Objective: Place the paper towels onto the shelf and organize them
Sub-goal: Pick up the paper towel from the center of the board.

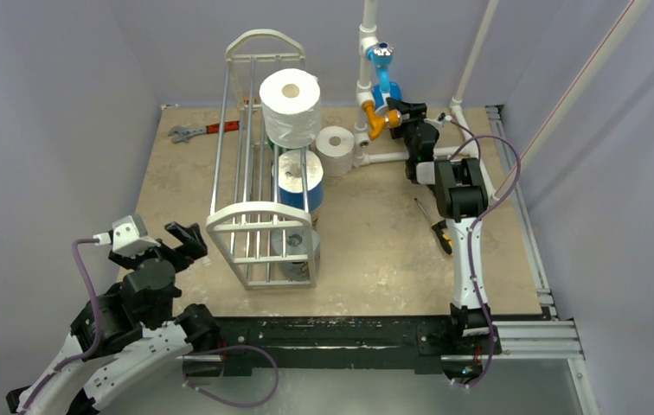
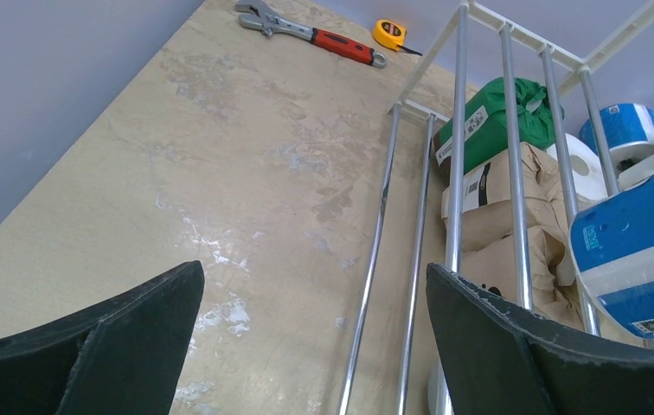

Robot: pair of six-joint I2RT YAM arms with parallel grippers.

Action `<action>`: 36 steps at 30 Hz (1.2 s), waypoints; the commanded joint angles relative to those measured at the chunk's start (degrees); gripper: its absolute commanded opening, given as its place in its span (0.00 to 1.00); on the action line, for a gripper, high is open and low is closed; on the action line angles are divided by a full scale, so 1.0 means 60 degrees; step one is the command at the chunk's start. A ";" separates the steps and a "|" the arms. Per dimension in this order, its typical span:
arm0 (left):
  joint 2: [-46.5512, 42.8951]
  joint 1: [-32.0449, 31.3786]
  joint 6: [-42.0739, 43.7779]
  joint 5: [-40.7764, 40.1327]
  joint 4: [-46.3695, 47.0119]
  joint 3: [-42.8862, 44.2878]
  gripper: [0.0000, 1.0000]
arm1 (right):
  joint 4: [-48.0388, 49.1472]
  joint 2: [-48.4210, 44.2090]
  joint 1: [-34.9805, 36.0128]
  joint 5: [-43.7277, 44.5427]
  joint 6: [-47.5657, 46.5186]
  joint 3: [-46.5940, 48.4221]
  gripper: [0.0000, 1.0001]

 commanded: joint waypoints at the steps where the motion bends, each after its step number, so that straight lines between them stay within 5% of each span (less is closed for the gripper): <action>1: 0.0196 -0.0029 -0.0135 -0.0265 0.0214 -0.0081 1.00 | -0.0202 0.0211 0.0021 0.0329 0.0093 0.0581 0.68; 11: 0.0080 -0.0021 -0.0680 -0.0095 -0.0289 0.0052 1.00 | 0.0846 -0.0409 0.0020 0.0496 0.0091 -0.0280 0.29; 21: -0.1464 -0.0026 -0.1457 0.0462 -0.0932 -0.0128 0.99 | 0.1291 -0.3980 0.0040 0.0525 -0.0636 -0.4173 0.22; 27: -0.2054 -0.0021 -0.1552 0.0863 -0.0959 -0.0133 0.98 | 0.0191 -0.6840 0.0155 0.0515 -0.1524 -0.6498 0.19; 36: -0.1760 -0.0022 -0.1788 0.1629 -0.0824 -0.0130 0.98 | -0.5609 -1.2245 0.0517 0.0900 -0.3420 -0.8884 0.15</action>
